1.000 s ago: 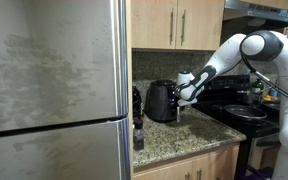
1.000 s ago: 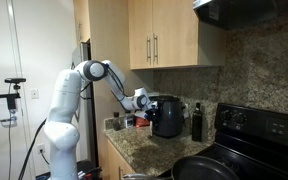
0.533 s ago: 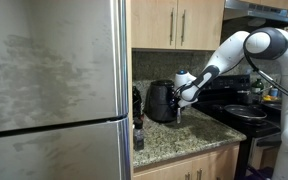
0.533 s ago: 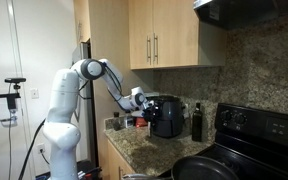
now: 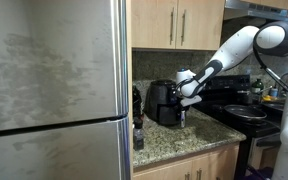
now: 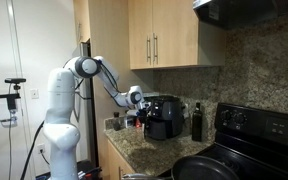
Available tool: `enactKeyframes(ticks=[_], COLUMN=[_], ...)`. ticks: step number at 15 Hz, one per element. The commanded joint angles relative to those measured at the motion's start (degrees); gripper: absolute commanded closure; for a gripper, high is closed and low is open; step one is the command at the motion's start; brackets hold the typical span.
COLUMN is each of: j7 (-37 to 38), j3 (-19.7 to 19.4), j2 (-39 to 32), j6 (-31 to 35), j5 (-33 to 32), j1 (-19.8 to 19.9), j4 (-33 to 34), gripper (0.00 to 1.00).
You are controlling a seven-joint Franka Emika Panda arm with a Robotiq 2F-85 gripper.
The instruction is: Pull out the black container from under the coffee machine
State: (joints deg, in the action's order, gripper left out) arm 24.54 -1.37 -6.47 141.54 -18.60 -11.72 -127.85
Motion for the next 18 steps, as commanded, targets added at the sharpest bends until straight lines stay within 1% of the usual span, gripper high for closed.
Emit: enactKeyframes(ticks=[1,2,3,4,5,6,9,10,11,12,13,15,16,17,18], j7=[-0.2,0.1,0.3,-1.4,-1.6,-3.2,-7.1,-10.2,-11.8,-12.8,-14.8,-18.9,-15.3,-15.9,-15.8], j3=[1.6,1.8,1.6,1.4,1.6,1.8,2.4,2.7,3.0,3.0,3.1,2.5,4.1,4.1,4.3], j2=[3.2,5.5,5.0,3.5,5.0,6.9,12.5,14.8,17.0,20.3,23.0,29.3,22.2,24.4,25.1], j6=[0.4,0.6,1.7,2.6,3.1,2.9,3.6,3.1,2.7,3.8,3.5,4.9,2.3,2.2,2.1], j5=[2.9,3.6,3.5,4.3,4.6,5.8,7.9,8.9,9.8,10.2,11.4,13.8,12.4,12.9,12.9], j1=[2.2,2.3,2.8,3.6,3.8,4.1,4.6,4.7,4.7,4.9,4.7,4.4,5.4,5.4,5.5], j4=[-3.5,-5.5,-5.0,-3.5,-4.5,-5.6,-9.9,-11.6,-13.0,-15.9,-17.6,-22.8,-16.0,-17.5,-17.7], gripper=[0.32,0.25,0.19,0.11,0.05,0.01,0.00,0.00,0.00,0.00,0.00,0.00,0.00,0.00,0.00])
